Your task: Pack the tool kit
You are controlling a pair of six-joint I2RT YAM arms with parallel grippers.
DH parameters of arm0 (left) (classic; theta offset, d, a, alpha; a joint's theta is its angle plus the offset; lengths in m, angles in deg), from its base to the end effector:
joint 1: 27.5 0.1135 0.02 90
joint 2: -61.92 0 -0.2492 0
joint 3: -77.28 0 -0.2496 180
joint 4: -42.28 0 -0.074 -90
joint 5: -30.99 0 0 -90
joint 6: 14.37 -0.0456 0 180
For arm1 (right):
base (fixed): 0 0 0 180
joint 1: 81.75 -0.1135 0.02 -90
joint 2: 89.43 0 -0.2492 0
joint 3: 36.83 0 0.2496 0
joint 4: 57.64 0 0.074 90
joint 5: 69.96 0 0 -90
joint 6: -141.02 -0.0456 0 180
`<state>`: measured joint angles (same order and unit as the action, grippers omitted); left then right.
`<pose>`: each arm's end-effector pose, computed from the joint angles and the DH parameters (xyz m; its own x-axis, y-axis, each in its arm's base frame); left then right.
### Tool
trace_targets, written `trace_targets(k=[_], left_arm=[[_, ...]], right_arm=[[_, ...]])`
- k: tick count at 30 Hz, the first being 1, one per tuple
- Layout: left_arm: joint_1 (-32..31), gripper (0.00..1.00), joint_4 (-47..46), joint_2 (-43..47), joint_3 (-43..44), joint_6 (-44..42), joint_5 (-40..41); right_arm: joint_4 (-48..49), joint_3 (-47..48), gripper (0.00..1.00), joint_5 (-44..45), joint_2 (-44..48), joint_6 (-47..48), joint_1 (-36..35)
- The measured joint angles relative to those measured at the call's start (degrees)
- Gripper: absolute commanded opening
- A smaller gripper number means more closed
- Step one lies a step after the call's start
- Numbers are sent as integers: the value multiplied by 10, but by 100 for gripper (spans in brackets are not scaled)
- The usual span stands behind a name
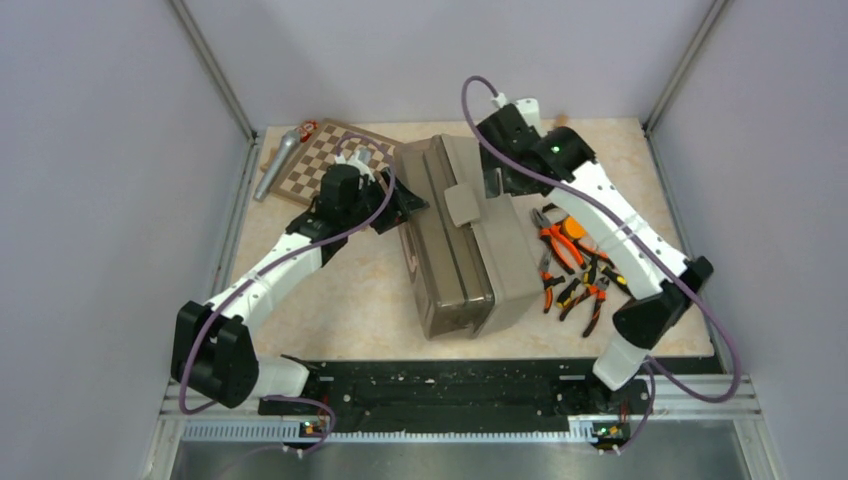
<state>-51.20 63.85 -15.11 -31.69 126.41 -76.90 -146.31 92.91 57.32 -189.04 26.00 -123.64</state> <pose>0.2841 -0.1400 0.2759 -0.7575 -0.4727 -0.4504 0.0712 0.6259 -0.7766 0.2679 0.2031 0.3904 -0.7006 -0.1763 -0.6914 0.0004 0.9689 -0.2475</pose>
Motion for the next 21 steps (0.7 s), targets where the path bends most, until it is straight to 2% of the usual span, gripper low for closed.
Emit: trace_targets(k=[3, 9, 14, 21], left_arm=[[3, 71, 5, 0, 1, 0, -1], [3, 72, 9, 0, 4, 0, -2], [3, 72, 18, 0, 9, -3, -3], [3, 71, 24, -3, 15, -3, -5]], right_arm=[[34, -49, 93, -38, 52, 10, 21], [164, -166, 89, -196, 122, 12, 27], [235, -191, 82, -283, 114, 4, 27], [289, -192, 79, -351, 105, 3, 21]])
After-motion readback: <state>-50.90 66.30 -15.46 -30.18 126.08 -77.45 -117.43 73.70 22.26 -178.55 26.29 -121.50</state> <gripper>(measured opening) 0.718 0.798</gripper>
